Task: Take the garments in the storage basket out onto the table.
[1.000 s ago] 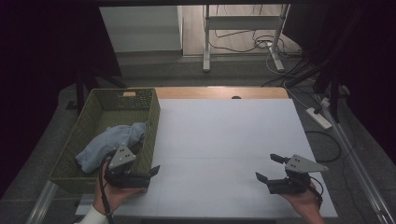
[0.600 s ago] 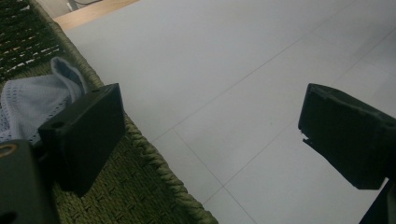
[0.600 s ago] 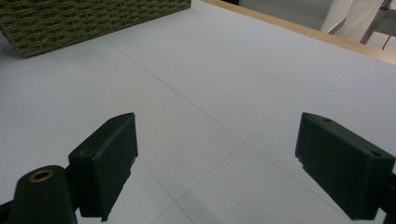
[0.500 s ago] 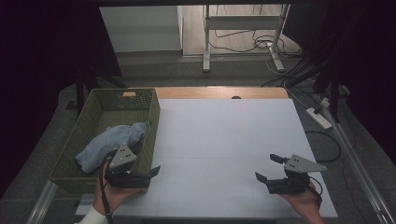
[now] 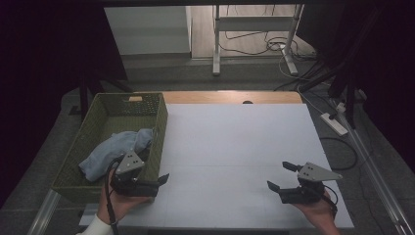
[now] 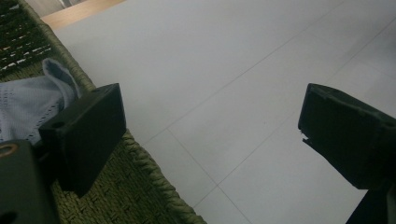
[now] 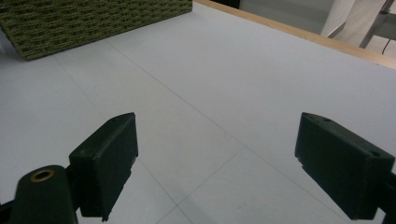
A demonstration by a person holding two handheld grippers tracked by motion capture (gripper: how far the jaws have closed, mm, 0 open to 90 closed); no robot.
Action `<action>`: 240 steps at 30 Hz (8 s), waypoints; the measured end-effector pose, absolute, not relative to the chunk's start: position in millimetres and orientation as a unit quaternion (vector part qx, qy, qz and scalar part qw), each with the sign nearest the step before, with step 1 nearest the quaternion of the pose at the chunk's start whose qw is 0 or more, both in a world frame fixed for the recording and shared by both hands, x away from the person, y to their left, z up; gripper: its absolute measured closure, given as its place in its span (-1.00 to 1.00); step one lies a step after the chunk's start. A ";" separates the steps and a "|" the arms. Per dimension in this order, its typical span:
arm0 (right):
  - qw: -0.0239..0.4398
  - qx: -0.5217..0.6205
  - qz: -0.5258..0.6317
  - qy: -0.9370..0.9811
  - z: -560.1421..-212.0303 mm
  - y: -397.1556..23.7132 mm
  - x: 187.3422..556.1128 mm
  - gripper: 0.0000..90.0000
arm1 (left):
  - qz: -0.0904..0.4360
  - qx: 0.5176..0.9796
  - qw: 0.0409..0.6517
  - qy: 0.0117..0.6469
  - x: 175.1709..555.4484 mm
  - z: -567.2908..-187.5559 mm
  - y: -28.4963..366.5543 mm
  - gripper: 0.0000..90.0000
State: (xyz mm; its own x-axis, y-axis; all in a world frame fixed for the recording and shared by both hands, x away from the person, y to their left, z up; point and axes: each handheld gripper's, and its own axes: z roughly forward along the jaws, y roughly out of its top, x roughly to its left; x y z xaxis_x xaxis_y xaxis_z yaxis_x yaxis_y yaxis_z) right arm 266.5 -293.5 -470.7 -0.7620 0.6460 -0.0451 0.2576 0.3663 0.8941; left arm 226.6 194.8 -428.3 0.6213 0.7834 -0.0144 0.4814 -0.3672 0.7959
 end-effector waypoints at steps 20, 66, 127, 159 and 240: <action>0.201 0.282 0.479 0.807 -473.4 -293.7 268.0 -0.69 | 0.183 0.805 0.402 0.396 233.0 -416.0 203.1 -0.83; 0.201 0.280 0.461 0.818 -479.1 -292.2 269.7 -0.68 | 0.179 0.804 0.367 0.433 281.5 -393.2 249.0 -0.80; 0.196 0.281 0.448 0.826 -483.2 -290.8 271.0 -0.68 | 0.171 0.802 0.291 0.493 356.6 -411.6 300.3 -0.77; 0.192 0.282 0.446 0.827 -485.7 -289.9 271.5 -0.68 | 0.133 0.810 0.241 0.518 372.8 -449.0 320.9 -0.76; 0.194 0.284 0.435 0.832 -487.5 -290.5 271.6 -0.68 | 0.123 0.817 0.254 0.502 360.7 -459.1 330.7 0.56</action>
State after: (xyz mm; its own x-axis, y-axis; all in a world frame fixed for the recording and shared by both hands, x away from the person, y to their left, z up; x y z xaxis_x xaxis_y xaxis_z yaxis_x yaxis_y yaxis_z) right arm 271.6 -290.5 -487.5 -0.7638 0.6411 -0.0750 0.3039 0.4596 0.8345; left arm 360.7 330.7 -459.1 0.4654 0.8835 -0.0533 0.7582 -0.3669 0.5391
